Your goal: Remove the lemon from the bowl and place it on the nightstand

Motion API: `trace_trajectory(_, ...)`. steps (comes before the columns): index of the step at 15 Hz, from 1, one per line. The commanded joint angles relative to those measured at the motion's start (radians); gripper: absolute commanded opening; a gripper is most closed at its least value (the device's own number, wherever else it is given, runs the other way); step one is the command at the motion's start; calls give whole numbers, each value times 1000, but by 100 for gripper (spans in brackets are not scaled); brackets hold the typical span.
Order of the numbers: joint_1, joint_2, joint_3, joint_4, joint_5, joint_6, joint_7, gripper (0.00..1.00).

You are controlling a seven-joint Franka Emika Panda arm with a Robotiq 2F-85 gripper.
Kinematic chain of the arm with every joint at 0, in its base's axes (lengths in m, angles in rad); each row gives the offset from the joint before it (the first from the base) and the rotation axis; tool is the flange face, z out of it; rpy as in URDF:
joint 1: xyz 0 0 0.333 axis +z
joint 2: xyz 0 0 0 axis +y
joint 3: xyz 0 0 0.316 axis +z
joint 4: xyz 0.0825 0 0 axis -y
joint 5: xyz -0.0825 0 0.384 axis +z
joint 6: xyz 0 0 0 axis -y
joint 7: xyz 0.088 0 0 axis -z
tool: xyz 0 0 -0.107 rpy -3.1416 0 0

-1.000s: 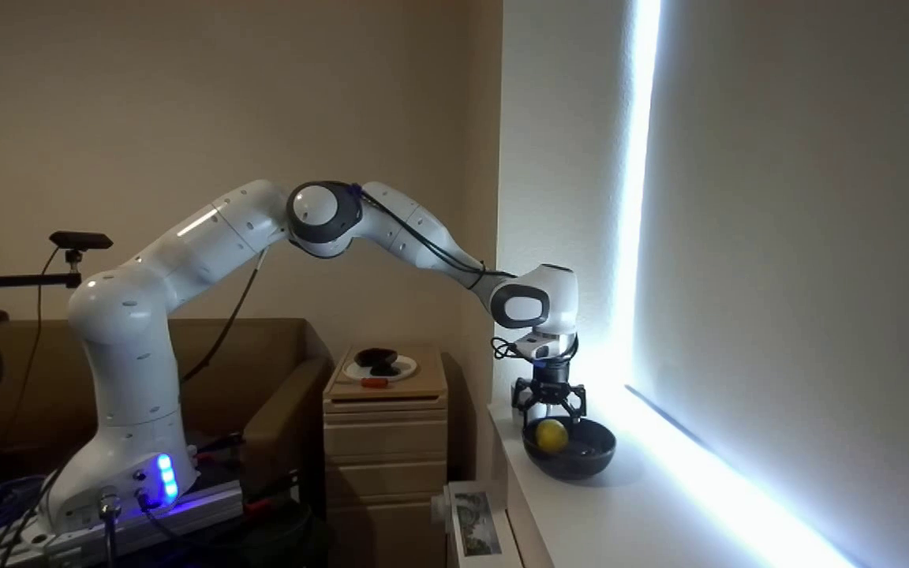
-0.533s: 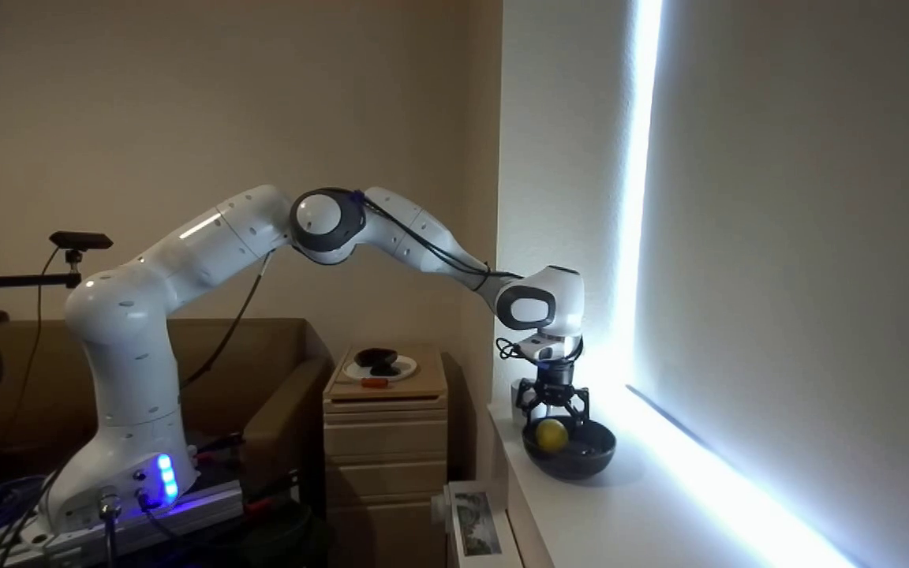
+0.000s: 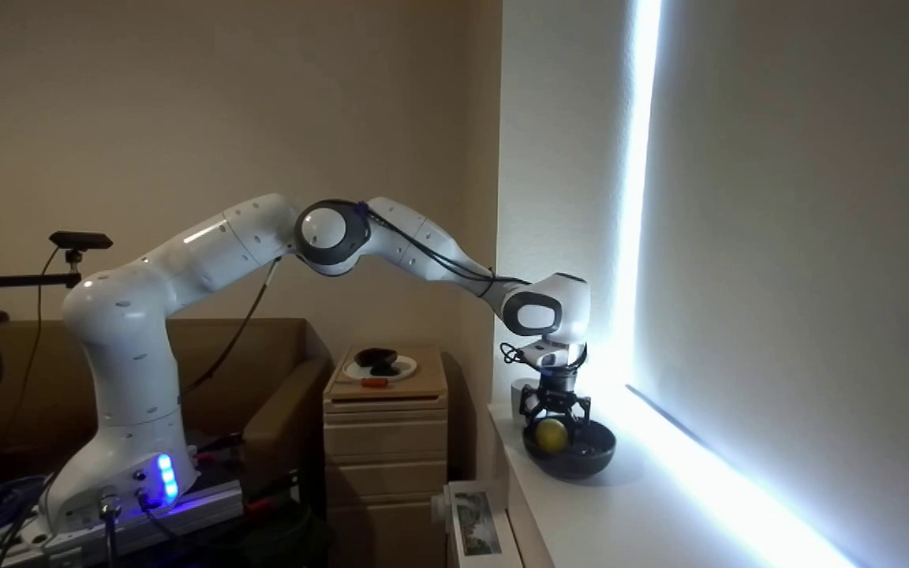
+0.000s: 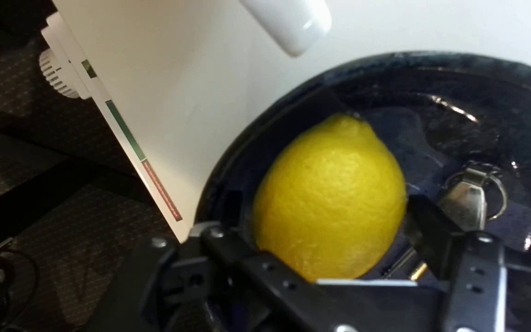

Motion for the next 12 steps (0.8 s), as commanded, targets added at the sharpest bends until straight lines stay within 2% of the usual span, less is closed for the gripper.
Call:
trace_trajectory(1, -43, 44, 39, 89, 23, -64, -1, 58)
trace_trajectory(3, -53, 56, 45, 116, 21, -82, 1, 46)
trace_trajectory(7, -88, 71, 58, 160, 14, -115, -33, 44)
trace_trajectory(12, -128, 2, 47, 154, -13, -156, -221, 44)
